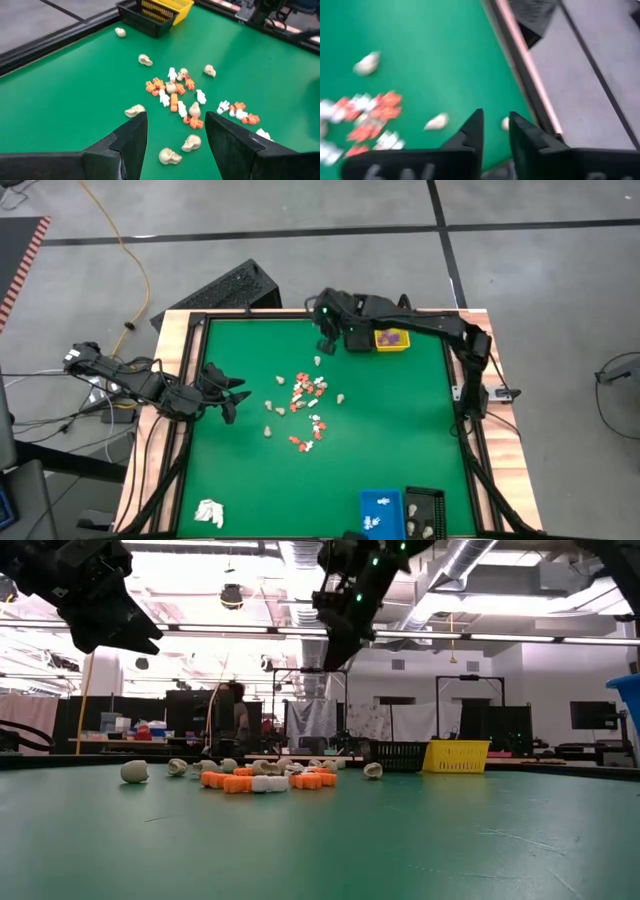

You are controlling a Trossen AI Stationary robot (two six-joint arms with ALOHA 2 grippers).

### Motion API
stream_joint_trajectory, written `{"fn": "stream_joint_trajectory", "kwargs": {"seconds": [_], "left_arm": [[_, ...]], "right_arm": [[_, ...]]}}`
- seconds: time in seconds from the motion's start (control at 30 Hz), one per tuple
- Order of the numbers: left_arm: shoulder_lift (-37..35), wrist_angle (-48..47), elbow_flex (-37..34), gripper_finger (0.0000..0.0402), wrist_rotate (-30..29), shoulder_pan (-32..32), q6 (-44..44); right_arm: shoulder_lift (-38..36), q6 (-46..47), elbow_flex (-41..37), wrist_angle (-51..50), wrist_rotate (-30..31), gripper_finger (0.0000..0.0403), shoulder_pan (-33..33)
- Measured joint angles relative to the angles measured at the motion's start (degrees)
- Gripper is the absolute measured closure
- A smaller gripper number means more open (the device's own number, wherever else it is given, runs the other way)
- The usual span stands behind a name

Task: Sort Halloween decoration
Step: Put the white skull toy into the bottom black basket

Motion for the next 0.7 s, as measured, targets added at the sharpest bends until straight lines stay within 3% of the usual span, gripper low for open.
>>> {"fn": "stream_joint_trajectory", "kwargs": {"seconds": [0.17, 0.23, 0.37, 0.5, 0.7], "left_arm": [[-0.09, 2.84, 0.0, 0.0213, -2.13, 0.02, 1.46], [-0.09, 8.72, 0.0, 0.0213, -2.38, 1.08, 6.63], [0.44, 21.19, 0.32, 0.0226, 5.44, 7.63, 18.29], [2.81, 23.27, 0.33, 0.027, 10.13, 19.01, 22.7], [11.57, 35.88, 0.32, 0.0386, 31.71, 37.85, 24.94]], "right_arm": [[3.72, 7.84, -0.01, 6.65, -0.14, 0.0228, -4.45], [4.98, 8.44, 0.3, 5.96, -1.19, 0.0214, -5.18], [2.4, 8.27, 3.84, 0.44, -4.6, 0.0219, -5.72], [-4.07, 7.33, 7.9, -5.1, -5.03, 0.0241, -4.45], [-13.31, 9.07, 8.35, -5.97, -2.71, 0.0272, -0.18]]}}
